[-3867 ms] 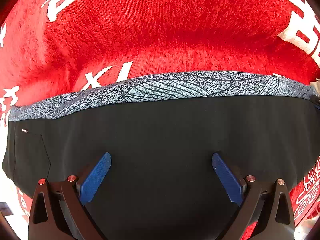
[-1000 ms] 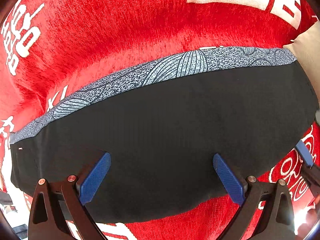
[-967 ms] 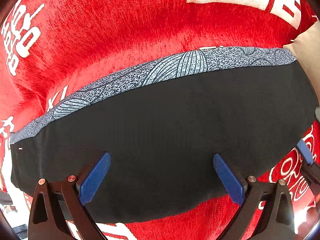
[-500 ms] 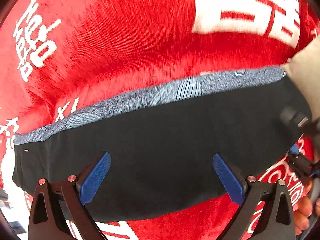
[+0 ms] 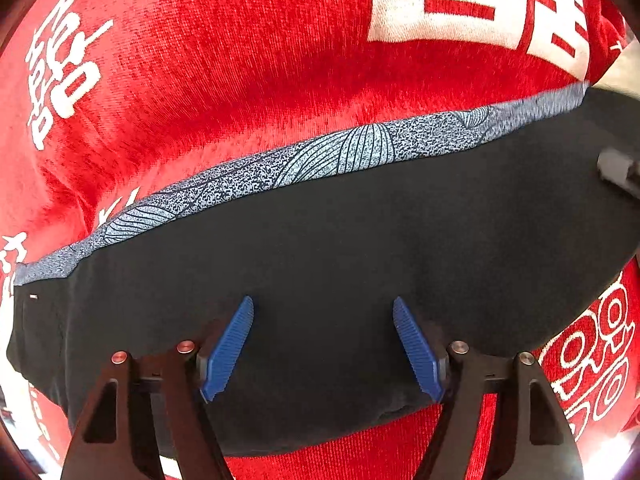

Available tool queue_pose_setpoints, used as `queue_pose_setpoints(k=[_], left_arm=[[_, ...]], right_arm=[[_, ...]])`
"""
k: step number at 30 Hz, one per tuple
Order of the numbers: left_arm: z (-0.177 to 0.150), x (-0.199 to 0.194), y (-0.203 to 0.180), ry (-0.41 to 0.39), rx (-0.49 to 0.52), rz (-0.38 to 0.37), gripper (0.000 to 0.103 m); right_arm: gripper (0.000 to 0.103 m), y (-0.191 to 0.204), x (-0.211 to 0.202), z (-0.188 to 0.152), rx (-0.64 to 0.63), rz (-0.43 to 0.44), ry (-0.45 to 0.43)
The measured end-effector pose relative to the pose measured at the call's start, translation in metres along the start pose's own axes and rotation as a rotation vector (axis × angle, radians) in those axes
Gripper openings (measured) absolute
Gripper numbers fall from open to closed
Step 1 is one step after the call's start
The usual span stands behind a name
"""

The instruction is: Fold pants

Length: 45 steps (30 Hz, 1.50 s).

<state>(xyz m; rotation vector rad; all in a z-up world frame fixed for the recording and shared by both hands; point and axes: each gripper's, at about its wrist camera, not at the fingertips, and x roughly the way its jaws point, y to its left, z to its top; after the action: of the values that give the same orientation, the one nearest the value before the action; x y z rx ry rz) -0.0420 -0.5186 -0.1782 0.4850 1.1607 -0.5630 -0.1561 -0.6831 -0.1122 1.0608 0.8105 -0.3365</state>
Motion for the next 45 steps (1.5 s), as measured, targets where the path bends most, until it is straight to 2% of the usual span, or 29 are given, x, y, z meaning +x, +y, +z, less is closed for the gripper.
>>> queue_pose_setpoints(k=[7, 9, 13, 15, 18, 21, 24, 28, 31, 36, 37, 39, 42, 45], left_arm=[[-0.008, 0.000, 0.012, -0.068, -0.023, -0.070, 0.074], [-0.011, 0.001, 0.019, -0.088, -0.029, -0.111, 0.074], [-0.009, -0.002, 0.052, -0.038, -0.054, -0.215, 0.074], [-0.012, -0.011, 0.082, -0.003, -0.110, -0.249, 0.074], [-0.022, -0.025, 0.132, 0.005, -0.160, -0.231, 0.074], [-0.038, -0.036, 0.191, 0.018, -0.198, -0.184, 0.089], [-0.060, -0.037, 0.238, 0.050, -0.232, -0.169, 0.089], [-0.085, -0.029, 0.284, 0.086, -0.269, -0.127, 0.089], [-0.100, -0.026, 0.301, 0.091, -0.301, -0.107, 0.089], [-0.110, -0.024, 0.330, 0.088, -0.347, -0.089, 0.089], [-0.109, -0.026, 0.332, 0.087, -0.351, -0.085, 0.089], [-0.108, -0.030, 0.340, 0.083, -0.364, -0.082, 0.089], [-0.105, -0.046, 0.346, 0.074, -0.371, -0.094, 0.089], [-0.093, -0.059, 0.338, 0.061, -0.339, -0.118, 0.089]], right_arm=[[0.013, 0.071, -0.004, -0.021, -0.248, -0.009, 0.002], [0.013, 0.095, -0.001, -0.031, -0.329, -0.017, 0.009], [0.013, 0.142, 0.008, -0.054, -0.474, -0.047, 0.019], [0.013, 0.159, 0.013, -0.065, -0.527, -0.068, 0.026], [0.013, 0.193, 0.032, -0.094, -0.628, -0.121, 0.048], [0.013, 0.214, 0.055, -0.124, -0.710, -0.177, 0.079], [0.013, 0.230, 0.088, -0.159, -0.797, -0.255, 0.104], [0.014, 0.235, 0.132, -0.202, -0.888, -0.353, 0.127], [0.014, 0.232, 0.157, -0.230, -0.951, -0.429, 0.138], [0.022, 0.227, 0.165, -0.259, -1.049, -0.526, 0.114], [0.025, 0.226, 0.163, -0.262, -1.062, -0.522, 0.122], [0.050, 0.224, 0.155, -0.268, -1.062, -0.475, 0.171], [0.052, 0.225, 0.136, -0.271, -1.070, -0.407, 0.217], [0.052, 0.222, 0.103, -0.244, -0.990, -0.359, 0.209]])
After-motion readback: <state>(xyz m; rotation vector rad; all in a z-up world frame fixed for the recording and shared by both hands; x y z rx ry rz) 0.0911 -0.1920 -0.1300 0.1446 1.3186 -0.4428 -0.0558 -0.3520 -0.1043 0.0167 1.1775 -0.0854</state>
